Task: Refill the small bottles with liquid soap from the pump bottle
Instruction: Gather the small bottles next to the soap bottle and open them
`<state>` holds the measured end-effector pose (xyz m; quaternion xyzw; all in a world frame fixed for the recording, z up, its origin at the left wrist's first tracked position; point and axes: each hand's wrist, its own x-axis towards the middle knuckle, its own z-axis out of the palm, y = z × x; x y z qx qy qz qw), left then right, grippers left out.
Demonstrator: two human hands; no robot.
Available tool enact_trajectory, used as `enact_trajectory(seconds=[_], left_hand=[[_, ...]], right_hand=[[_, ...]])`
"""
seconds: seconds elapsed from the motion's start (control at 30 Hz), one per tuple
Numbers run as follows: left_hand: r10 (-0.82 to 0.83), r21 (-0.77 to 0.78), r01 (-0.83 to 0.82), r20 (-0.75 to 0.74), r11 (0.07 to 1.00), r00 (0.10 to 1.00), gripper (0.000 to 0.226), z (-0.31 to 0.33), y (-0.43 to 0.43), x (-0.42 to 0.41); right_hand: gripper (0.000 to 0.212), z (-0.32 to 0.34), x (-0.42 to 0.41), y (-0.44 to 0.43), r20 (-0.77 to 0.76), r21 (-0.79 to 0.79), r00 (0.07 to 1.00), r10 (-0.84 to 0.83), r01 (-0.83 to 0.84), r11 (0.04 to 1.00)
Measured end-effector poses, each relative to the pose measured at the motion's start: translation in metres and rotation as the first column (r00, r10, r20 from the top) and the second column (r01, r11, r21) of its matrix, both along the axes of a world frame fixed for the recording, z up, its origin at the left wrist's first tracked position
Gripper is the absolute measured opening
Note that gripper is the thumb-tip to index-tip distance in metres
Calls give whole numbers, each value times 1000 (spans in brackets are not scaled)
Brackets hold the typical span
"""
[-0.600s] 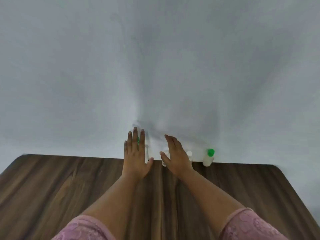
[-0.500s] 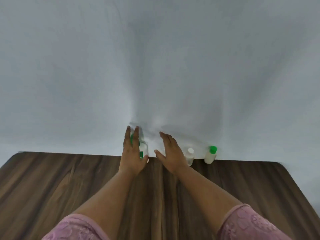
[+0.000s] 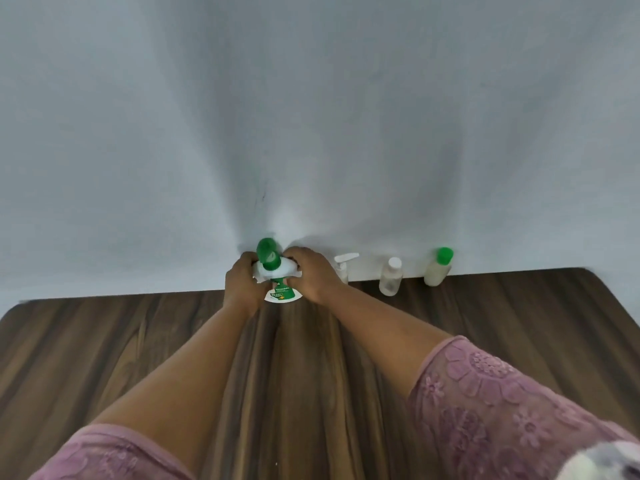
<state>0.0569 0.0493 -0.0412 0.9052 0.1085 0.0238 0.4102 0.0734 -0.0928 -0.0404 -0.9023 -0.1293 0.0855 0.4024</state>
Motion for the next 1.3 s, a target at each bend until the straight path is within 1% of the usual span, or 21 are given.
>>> enact_trajectory(seconds=[0.1,0.23,0.37,0.47,0.53,0.63,0.83,0.97,1.07,1.17,1.3], left_hand=[[-23,-29,24,15,999,1000,35,3,7,-2],[-103,-1,103,-19,995,995,36,8,16,-11],[-136,-7,136,-43,991,990,32,10,13,-32],[-178,-23,177,-52,984,983,28,12,4,-59],[-225,-39,223,-32,974,974,29,10,1,-80],[-289,-19,288,-19,957,957,31,10,-5,-119],[-367,-112,358,-71,927,928,33,9,-13,-209],[-448,-103,439,-102,893,888,32,11,-21,-270],[-468,-100,459,-90,883,879,32,4,-23,-315],[-490,-134,478,-86,868,867,31,3,-29,-360],[-467,-157,456,-45,876,883,46,-6,-32,-405]], right_hand=[[44,-1,0,3,14,-34,1000,0,0,999],[40,2,-3,2,-13,-87,998,53,-54,995],[43,8,-20,-7,-72,-136,992,103,-112,984],[45,8,-48,-18,-100,-182,989,112,-128,975],[46,10,-72,-26,-104,-198,988,112,-131,971],[49,12,-114,-37,-120,-220,987,107,-132,967],[47,4,-219,-55,-110,-163,990,88,-105,981],[48,3,-288,-67,-120,-159,989,88,-107,981],[48,3,-338,-76,-139,-151,985,99,-120,981],[46,2,-383,-86,-148,-137,983,110,-130,982],[45,2,-428,-93,-152,-123,982,115,-134,983]])
